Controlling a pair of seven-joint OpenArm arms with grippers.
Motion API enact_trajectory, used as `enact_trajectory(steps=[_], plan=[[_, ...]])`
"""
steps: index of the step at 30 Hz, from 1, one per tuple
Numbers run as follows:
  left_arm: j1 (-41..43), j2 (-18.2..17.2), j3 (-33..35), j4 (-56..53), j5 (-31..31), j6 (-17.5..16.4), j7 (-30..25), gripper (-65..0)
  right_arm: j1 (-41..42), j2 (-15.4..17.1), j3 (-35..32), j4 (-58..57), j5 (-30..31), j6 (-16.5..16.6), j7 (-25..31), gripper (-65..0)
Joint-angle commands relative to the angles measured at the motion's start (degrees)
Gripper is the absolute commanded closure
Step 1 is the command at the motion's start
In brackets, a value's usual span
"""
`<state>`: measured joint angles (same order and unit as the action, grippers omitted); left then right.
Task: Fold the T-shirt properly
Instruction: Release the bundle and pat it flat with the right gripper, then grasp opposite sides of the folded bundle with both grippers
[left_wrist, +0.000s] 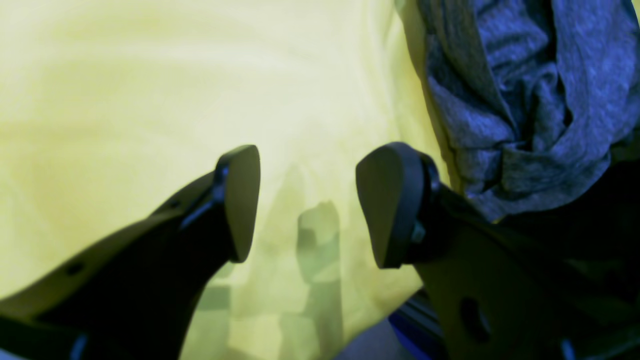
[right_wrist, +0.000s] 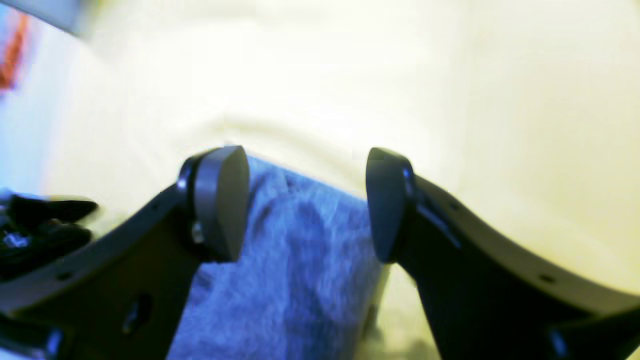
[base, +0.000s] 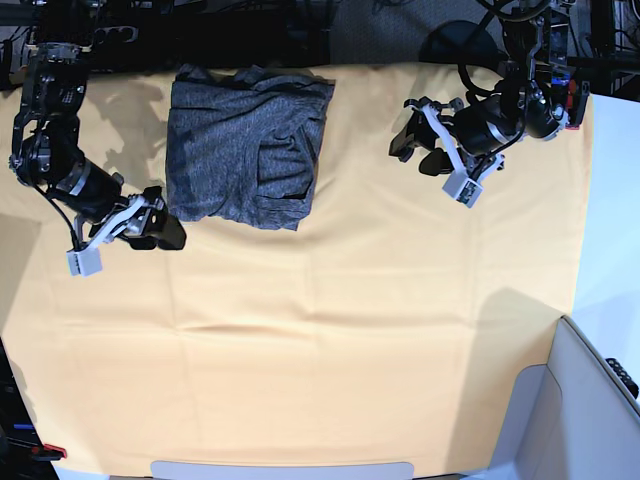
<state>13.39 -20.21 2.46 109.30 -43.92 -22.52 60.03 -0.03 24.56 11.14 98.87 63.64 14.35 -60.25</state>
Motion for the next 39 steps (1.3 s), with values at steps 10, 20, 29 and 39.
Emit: enact_trajectory(steps=[10,20,29,39], plan=[[0.6,-0.6,-0.2,1.1,-0.5,-0.2,-0.7,-33.7,1.0,2.0,2.4,-17.1,9.6,11.8,0.4,-44.0],[0.4,0.1,0.0,1.3,-11.2,-3.2,5.0,-34.0,2.2,0.5,1.8,-21.5,9.2,17.7,0.4,-43.9],[0.2,0.1,0.4,0.6,-24.7,-3.3,8.9,-36.8,2.6,-0.4,1.7,-21.8,8.7,18.0,0.4,-44.5],[-1.4,0.6,0.4,-12.4,-35.5,-3.3,11.2,-40.7,2.6,-2.4,1.7,-21.7,3.9,18.0,0.4,-55.8]])
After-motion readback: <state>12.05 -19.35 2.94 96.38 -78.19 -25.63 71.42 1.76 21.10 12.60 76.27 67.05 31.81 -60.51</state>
